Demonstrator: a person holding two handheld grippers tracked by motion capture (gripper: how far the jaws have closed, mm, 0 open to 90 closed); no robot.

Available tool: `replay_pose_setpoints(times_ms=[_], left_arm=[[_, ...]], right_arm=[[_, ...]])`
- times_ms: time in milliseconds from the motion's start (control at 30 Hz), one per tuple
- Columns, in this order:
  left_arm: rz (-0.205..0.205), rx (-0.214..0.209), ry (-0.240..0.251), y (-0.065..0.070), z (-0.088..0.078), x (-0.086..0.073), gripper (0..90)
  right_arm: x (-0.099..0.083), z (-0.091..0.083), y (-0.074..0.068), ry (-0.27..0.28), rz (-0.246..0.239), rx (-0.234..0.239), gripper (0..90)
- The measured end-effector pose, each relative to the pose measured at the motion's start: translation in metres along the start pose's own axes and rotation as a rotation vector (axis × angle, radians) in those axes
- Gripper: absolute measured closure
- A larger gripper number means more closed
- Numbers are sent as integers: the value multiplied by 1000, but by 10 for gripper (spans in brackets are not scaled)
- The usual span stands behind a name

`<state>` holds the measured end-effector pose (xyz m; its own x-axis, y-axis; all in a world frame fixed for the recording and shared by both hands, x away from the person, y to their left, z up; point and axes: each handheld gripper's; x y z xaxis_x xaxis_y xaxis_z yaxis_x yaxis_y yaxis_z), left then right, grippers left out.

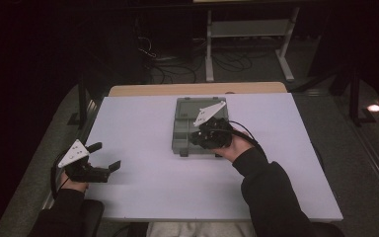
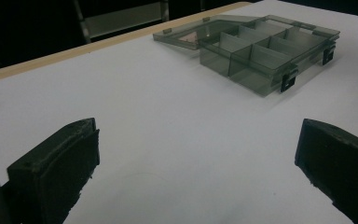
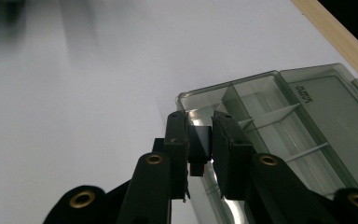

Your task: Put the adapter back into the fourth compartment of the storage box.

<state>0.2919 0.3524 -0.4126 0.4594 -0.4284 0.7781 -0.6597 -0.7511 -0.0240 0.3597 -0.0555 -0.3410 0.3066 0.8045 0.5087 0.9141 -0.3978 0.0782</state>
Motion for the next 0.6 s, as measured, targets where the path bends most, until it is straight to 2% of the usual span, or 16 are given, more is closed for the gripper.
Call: replay_pose_setpoints(times_ms=[600], left_arm=[[1,2,1,0,0,0,0]], right_arm=[[-12,-8,21,9,62,-26,753]])
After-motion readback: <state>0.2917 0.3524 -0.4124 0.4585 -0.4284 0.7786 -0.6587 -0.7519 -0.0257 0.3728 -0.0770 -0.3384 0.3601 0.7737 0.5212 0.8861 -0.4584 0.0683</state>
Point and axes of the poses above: each handheld gripper's, and its own axes: z roughly forward along the jaws, x roughly out of its top, y roughly to its right, and after that the axes turned 15 degrees about -y, right-handed
